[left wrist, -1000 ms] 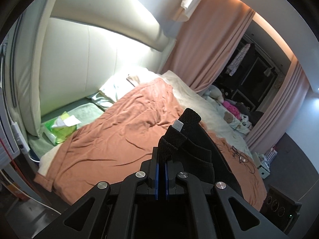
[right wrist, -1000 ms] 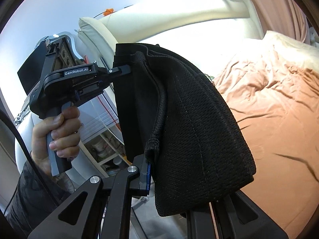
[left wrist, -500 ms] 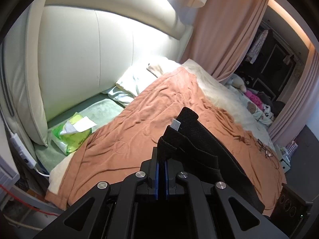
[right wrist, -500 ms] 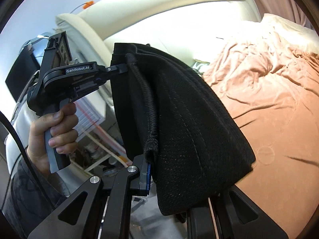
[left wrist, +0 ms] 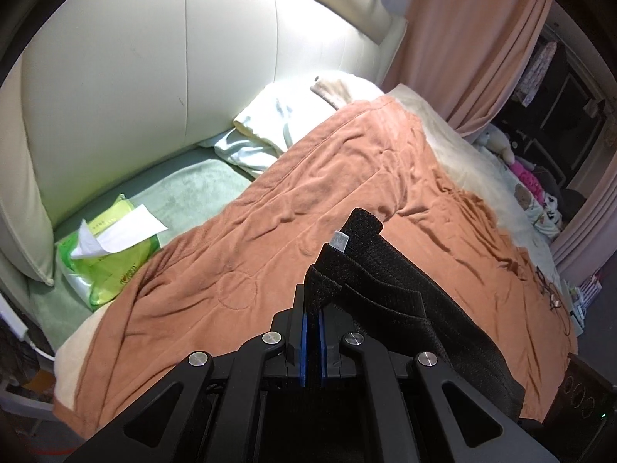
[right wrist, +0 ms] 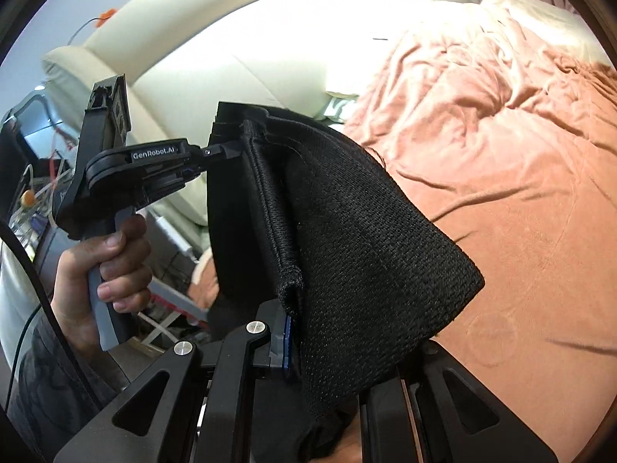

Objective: Fold small clothes
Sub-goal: 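Hold the black shirt up with both grippers and carry it across the bed, then lower the folded shirt onto the duvet and open both grippers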

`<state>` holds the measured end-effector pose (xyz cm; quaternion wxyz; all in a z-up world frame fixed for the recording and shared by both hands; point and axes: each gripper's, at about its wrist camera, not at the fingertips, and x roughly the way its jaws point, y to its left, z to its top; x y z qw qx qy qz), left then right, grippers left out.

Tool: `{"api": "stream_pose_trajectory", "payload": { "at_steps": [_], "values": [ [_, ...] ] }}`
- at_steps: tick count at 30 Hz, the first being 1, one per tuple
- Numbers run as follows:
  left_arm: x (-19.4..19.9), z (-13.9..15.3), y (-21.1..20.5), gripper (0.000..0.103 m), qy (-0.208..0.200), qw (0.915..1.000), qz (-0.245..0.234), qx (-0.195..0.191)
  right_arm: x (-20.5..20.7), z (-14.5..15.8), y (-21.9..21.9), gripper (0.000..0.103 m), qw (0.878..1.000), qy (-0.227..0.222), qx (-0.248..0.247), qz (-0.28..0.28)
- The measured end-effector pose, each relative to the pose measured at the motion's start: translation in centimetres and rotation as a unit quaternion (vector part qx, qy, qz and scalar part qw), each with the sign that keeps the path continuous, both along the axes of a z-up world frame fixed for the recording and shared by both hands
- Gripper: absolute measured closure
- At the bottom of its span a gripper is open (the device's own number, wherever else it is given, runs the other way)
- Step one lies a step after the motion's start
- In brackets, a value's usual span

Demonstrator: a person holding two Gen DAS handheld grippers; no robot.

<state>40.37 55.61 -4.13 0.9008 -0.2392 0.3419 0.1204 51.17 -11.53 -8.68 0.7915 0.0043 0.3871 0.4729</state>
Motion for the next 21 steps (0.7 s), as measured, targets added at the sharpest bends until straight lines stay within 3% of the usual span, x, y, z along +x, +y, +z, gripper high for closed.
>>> {"api": "stream_pose_trajectory", "payload": {
  "at_steps": [8, 11, 13, 14, 18, 21],
  "values": [
    [4.5, -4.3, 0.7, 0.099, 0.04, 0.9992, 0.007, 0.006, 4.9, -2.0, -3.2, 0.095, 0.999, 0.035, -0.005, -0.011],
    [5.8, -6.1, 0.6, 0.094, 0.068, 0.997, 0.025, 0.028, 5.3, -2.6, -2.3, 0.094, 0.999, 0.036, -0.029, -0.029],
    [6.6, -7.3, 0.9, 0.087, 0.101, 0.993, 0.038, 0.047, 5.8, -3.3, -1.6, 0.086, 0.995, 0.049, -0.063, -0.052],
    [6.6, -7.7, 1.0, 0.084, 0.109, 0.9918, 0.043, 0.051, 6.2, -3.7, -1.9, 0.076, 0.993, 0.057, -0.078, -0.064],
    [5.4, -8.0, 2.0, 0.068, 0.107, 0.9914, 0.063, 0.039, 6.9, -3.5, -6.1, 0.045, 0.991, 0.064, -0.061, -0.1],
    [4.3, -8.1, 2.1, 0.067, 0.104, 0.9914, 0.071, 0.033, 7.3, -3.1, -6.7, 0.044, 0.992, 0.08, -0.04, -0.092]
  ]
}}
